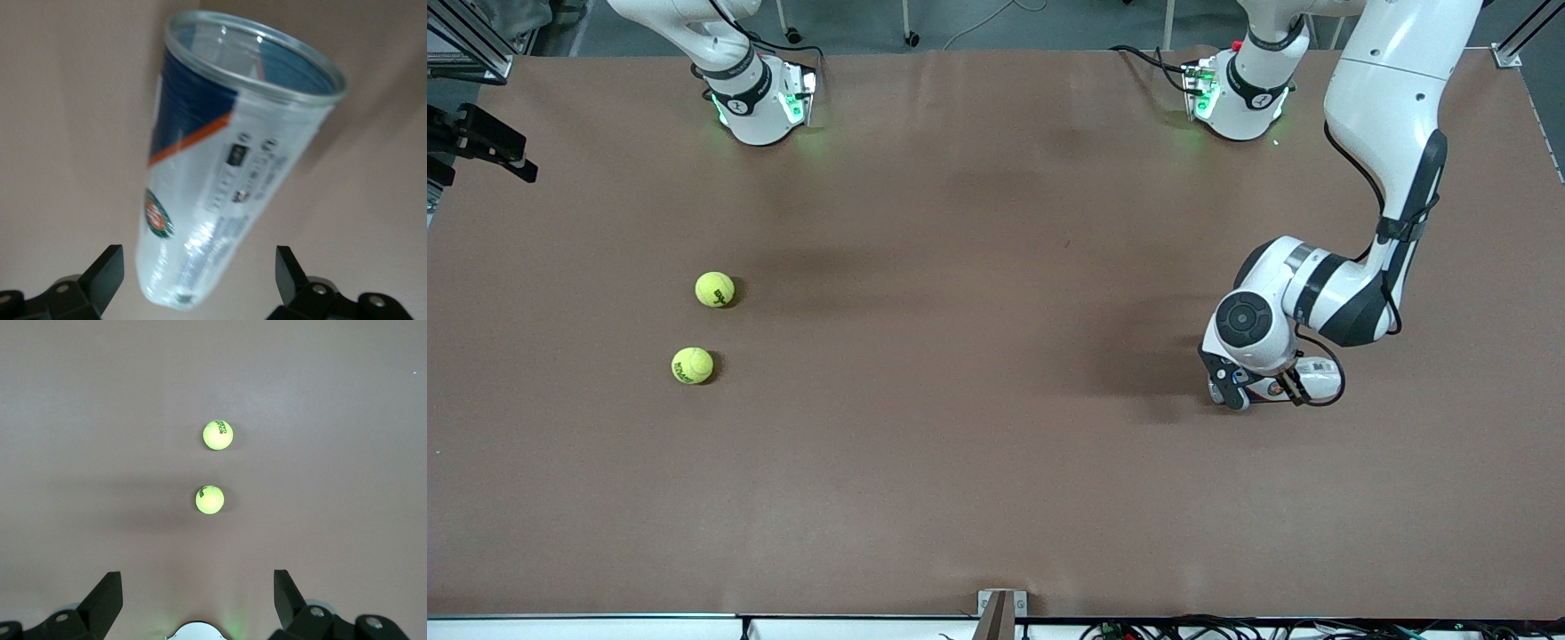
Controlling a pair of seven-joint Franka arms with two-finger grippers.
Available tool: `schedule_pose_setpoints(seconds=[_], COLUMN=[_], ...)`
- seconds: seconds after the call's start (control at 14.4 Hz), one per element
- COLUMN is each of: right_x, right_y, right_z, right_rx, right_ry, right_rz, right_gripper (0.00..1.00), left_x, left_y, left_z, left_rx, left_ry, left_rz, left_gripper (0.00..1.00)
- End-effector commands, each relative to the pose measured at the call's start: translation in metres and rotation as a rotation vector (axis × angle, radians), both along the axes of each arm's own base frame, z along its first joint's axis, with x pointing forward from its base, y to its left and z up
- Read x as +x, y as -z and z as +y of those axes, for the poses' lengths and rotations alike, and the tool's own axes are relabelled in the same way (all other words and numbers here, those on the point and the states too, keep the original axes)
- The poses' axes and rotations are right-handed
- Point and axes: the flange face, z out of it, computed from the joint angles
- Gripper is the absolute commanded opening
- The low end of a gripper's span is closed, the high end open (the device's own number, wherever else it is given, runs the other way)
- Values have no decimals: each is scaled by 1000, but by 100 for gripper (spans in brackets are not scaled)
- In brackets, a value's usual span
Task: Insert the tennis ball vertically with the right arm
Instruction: 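Rotate the held can upright with its open end up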
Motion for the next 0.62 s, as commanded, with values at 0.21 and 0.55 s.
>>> schedule_pose_setpoints(seconds=[0.21,0.55], right_x=[35,70], right_y=[40,92], right_z=[-16,-33], right_rx=[-13,-20], right_ry=[16,41], right_rz=[28,72], right_gripper=[100,100], left_x=[16,16], left_y=[20,36], left_z=[26,31], left_rx=[-54,-88], left_ry=[61,67], left_rz=[4,-1], left_gripper=[100,99])
